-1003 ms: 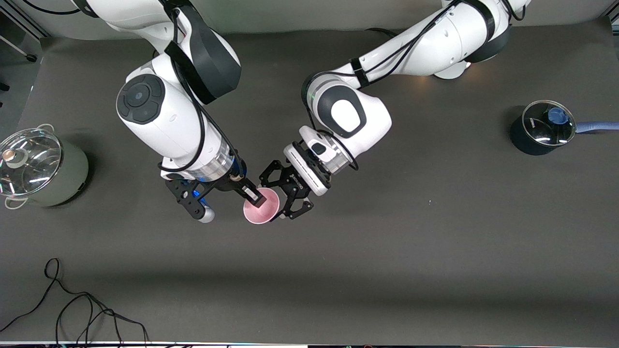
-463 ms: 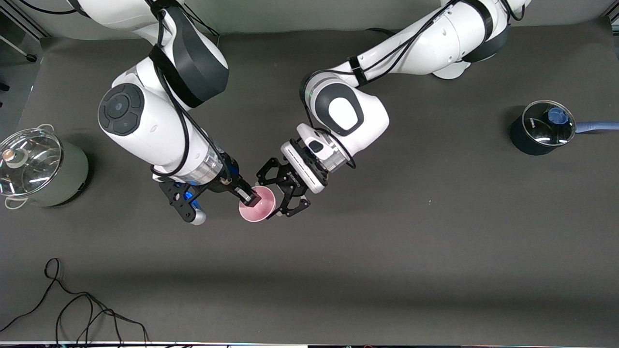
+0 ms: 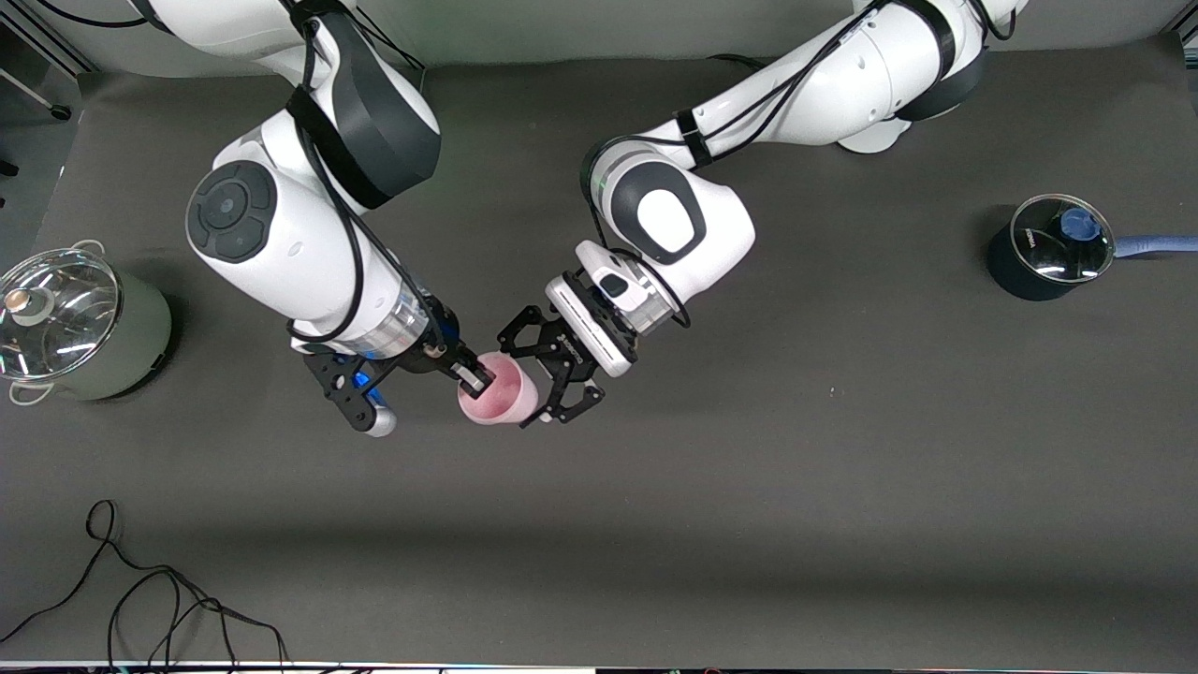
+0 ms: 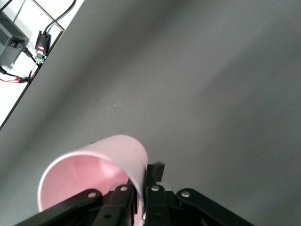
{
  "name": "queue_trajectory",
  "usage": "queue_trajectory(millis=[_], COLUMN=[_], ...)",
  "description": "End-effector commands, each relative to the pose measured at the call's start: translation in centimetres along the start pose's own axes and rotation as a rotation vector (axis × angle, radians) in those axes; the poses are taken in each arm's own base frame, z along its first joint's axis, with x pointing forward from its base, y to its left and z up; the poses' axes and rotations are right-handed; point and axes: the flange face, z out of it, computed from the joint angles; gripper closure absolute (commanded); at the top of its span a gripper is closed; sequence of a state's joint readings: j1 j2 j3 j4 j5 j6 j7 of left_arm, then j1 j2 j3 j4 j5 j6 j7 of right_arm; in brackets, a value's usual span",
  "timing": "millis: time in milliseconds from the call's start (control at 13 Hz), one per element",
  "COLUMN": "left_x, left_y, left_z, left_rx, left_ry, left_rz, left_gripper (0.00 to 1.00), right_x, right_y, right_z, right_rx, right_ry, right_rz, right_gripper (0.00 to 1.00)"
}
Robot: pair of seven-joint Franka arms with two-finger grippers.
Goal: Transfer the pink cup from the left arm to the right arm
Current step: 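Open the left gripper while the right gripper pulls the cup away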
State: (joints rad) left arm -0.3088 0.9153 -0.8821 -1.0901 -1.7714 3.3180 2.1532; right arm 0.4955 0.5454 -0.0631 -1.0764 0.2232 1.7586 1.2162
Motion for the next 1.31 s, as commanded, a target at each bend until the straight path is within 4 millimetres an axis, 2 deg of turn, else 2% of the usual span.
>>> queue_trajectory(millis=[0, 231, 309, 386, 463, 617, 772, 926, 1080, 1235], left_x=[0.7, 0.7, 0.7, 0.7, 1.0, 0.1, 0.1, -0.3, -0.9, -1.4], left_y=[-0.2, -0.2, -0.5, -0.9, -2.5, -5.9, -7.4, -9.2, -10.6, -12.3], left_z=[-0.5, -0.5, -0.6, -0.7, -1.3, -4.2, -7.3, -9.9, -11.8, -13.1], left_rx=[0.024, 0.024, 0.028, 0.032, 0.053, 0.091, 0.109, 0.137, 0.167, 0.189], left_ry=[0.002, 0.002, 0.001, 0.000, -0.001, -0.052, -0.089, -0.120, -0.149, -0.162], left_rz=[-0.017, -0.015, -0.016, -0.013, -0.006, 0.018, 0.050, 0.074, 0.097, 0.091], left_gripper=[0.01, 0.01, 0.01, 0.01, 0.01, 0.01, 0.01, 0.01, 0.01, 0.01], right_x=[0.6, 0.7, 0.7, 1.4, 3.1, 5.6, 8.6, 11.8, 15.2, 17.4], right_y=[0.4, 0.5, 0.8, 1.7, 3.0, 5.2, 8.4, 11.8, 15.1, 17.3], right_z=[-1.0, -1.1, -2.1, -2.1, -2.7, -4.0, -4.6, -5.1, -4.5, -3.2], right_rx=[-0.009, -0.009, -0.004, -0.032, -0.065, -0.118, -0.206, -0.233, -0.252, -0.253], right_ry=[0.010, 0.015, 0.023, 0.022, 0.021, 0.016, -0.030, -0.054, -0.063, -0.041], right_rz=[-0.024, -0.039, -0.101, -0.169, -0.209, -0.306, -0.477, -0.568, -0.636, -0.673], right_gripper=[1.00, 1.00, 1.00, 1.00, 1.00, 1.00, 1.00, 1.00, 1.00, 1.00])
